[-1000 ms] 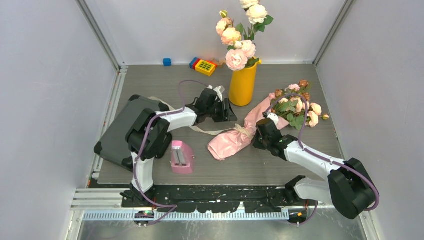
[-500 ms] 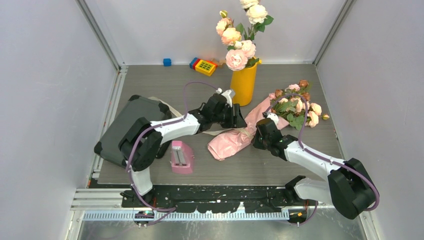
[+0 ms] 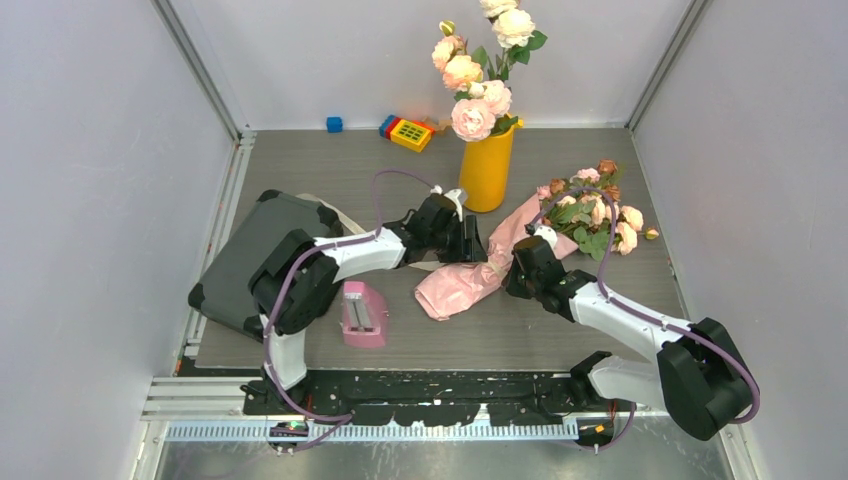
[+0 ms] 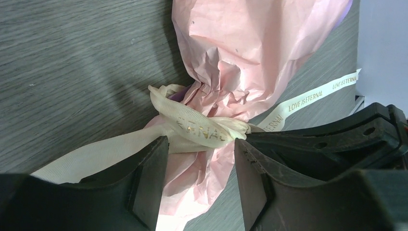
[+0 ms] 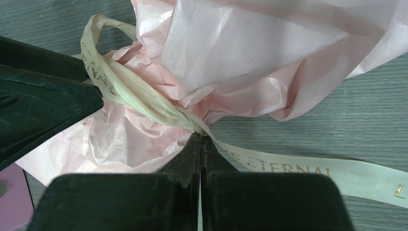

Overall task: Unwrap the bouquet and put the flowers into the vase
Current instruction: Untie the ribbon from the wrapping paper.

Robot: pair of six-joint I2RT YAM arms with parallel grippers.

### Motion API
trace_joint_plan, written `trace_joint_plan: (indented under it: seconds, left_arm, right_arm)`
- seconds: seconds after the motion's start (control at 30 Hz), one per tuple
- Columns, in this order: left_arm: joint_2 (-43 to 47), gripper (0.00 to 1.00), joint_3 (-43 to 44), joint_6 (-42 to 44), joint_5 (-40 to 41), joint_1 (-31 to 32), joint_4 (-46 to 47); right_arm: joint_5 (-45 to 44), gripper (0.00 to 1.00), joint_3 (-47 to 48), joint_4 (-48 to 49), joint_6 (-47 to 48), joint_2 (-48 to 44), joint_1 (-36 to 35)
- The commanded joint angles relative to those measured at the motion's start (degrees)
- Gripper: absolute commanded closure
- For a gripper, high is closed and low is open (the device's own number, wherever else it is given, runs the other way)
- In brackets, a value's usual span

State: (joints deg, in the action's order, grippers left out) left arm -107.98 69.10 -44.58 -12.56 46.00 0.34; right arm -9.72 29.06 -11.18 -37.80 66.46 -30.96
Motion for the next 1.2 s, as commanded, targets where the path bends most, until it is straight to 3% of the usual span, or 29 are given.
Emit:
trace_joint_plan:
  seconds: [0.0, 0.37, 0.43, 0.6, 0.83, 1.17]
  left_arm:
    - [-0.7, 0.45, 2.5, 0.5, 1.0, -0.1, 0.5]
    - [-3.2, 0.45, 5.2, 0.6, 0.9, -0.1, 1.5]
    - [-3.6, 0.5, 5.7, 0.6, 1.0, -0.1, 1.6]
    - [-4.3, 0.77, 5.9, 0.2, 0.6, -1.0, 2.1]
    - [-3.4, 0.98, 5.2, 0.2, 0.1, -3.9, 3.3]
    - [-4.1, 1.0, 6.0, 1.3, -2.2, -8.7, 3.9]
  right_arm:
    - [0.2, 1.0, 1.0, 1.5, 0.4, -1.1, 0.0]
    - [0.8, 1.0, 1.1, 1.8, 0.7, -0.5, 0.0]
    - [0.8, 1.0, 1.2, 1.8, 0.7, -0.5, 0.0]
    - [0.3, 1.0, 1.3, 1.4, 0.7, -0.7, 0.0]
    - [-2.4, 1.0, 1.3, -1.0, -0.3, -1.4, 0.0]
    - [-9.5, 1.0, 1.2, -6.4, -5.1, -1.8, 0.0]
